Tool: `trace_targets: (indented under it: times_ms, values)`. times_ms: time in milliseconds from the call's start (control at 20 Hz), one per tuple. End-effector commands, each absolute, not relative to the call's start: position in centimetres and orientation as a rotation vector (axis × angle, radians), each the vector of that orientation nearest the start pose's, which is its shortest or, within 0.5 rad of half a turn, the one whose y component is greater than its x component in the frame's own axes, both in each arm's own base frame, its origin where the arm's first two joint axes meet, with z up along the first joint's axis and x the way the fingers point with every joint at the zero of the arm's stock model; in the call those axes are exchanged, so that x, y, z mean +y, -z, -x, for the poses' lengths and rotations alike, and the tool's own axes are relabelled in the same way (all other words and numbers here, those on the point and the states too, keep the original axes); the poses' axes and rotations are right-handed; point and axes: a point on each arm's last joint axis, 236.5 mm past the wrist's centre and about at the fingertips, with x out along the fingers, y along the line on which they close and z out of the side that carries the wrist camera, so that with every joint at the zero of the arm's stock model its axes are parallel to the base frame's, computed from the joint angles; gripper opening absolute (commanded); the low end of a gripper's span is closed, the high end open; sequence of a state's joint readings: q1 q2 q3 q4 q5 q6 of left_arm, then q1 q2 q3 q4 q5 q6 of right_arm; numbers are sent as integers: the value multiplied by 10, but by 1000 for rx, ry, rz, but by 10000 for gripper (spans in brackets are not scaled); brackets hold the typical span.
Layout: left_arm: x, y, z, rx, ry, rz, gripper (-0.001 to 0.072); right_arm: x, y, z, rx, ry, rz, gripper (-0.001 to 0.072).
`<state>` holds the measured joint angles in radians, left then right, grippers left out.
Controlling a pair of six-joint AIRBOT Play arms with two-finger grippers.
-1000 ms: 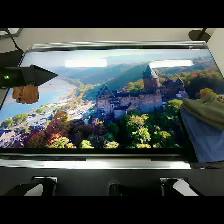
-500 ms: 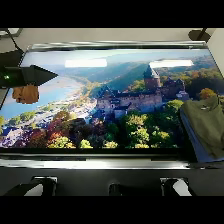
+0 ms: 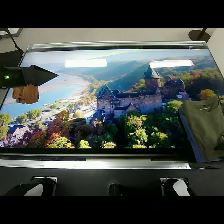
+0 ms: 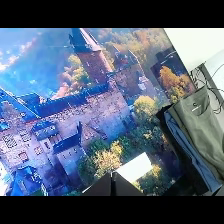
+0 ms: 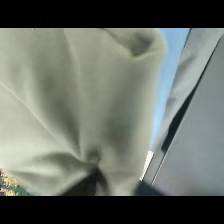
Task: Fold the shirts.
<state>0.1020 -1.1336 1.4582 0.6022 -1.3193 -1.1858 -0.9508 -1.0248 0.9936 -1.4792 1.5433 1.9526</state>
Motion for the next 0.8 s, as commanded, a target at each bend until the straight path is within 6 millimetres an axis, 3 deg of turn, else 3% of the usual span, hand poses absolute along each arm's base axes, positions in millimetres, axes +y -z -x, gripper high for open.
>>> trace_targets:
  times_ms: [0, 100, 150, 200, 250, 300, 350, 400, 450, 500, 550, 600, 650, 700, 750]
  values:
    - [-151, -260, -375, 727, 779, 402, 28, -189, -32, -164, 1305, 876, -1023, 517]
    - [-159, -285, -370, 708, 798, 487, 27, -209, -63, -174, 1236, 856, -921, 504]
    - [-162, -306, -368, 649, 822, 466, 27, -222, -91, -189, 1136, 853, -885, 494]
    - [-162, -326, -371, 585, 812, 432, 26, -236, -126, -211, 997, 828, -850, 494]
    - [-156, -341, -379, 521, 759, 368, 25, -246, -175, -244, 805, 760, -804, 494]
    - [-136, -346, -395, 466, 636, 247, 25, -245, -227, -275, 623, 660, -759, 494]
    - [-106, -341, -412, 456, 467, 126, 25, -233, -283, -305, 446, 545, -702, 494]
    - [-71, -329, -424, 479, 288, 49, 25, -204, -324, -327, 339, 419, -657, 494]
    - [-35, -310, -430, 538, 110, -7, 27, -168, -344, -345, 299, 301, -628, 494]
    - [-8, -285, -429, 622, -14, -30, 46, -129, -344, -360, 337, 200, -598, 494]
    - [5, -254, -423, 727, -72, -31, 171, -85, -328, -372, 431, 104, -545, 494]
    - [5, -215, -410, 866, -75, -20, 288, -48, -299, -379, 551, 43, -474, 493]
    - [-3, -168, -391, 1031, -49, 0, 299, -24, -264, -382, 678, 42, -438, 491]
    - [-11, -124, -368, 1182, -25, 19, 427, -5, -222, -379, 825, 82, -425, 491]
    - [-22, -82, -341, 1317, 9, 48, 484, 14, -184, -373, 958, 96, -406, 492]
